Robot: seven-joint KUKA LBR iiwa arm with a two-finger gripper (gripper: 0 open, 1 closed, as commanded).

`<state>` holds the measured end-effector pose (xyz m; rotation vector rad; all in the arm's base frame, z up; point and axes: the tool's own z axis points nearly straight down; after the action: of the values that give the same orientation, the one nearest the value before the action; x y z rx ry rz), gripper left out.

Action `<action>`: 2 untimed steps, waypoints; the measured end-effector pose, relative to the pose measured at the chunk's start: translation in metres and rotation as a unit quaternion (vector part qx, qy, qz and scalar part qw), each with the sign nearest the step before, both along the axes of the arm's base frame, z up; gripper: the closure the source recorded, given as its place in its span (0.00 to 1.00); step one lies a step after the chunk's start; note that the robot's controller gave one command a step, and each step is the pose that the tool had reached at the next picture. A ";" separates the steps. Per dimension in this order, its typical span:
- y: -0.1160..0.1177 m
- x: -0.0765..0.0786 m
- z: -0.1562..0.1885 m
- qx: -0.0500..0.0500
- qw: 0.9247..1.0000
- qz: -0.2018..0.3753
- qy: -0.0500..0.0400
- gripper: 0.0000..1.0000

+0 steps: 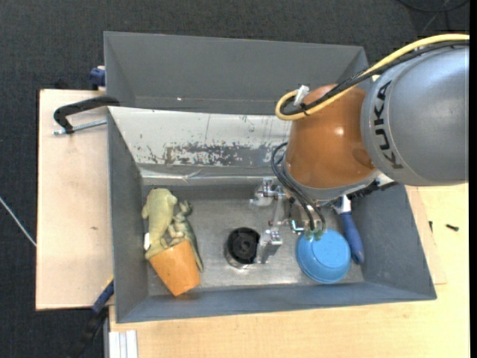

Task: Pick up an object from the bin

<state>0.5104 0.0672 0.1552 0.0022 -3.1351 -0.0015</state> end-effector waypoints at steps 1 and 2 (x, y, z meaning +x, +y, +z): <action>-0.017 -0.013 -0.074 0.000 0.996 0.090 0.000 0.00; 0.023 -0.009 -0.078 0.001 1.000 0.030 -0.005 0.00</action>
Offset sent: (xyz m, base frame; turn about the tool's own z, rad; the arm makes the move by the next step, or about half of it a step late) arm -0.0121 -0.0172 -0.0726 -0.1816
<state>0.5016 0.0901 0.0775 0.0980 -3.1440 -0.0051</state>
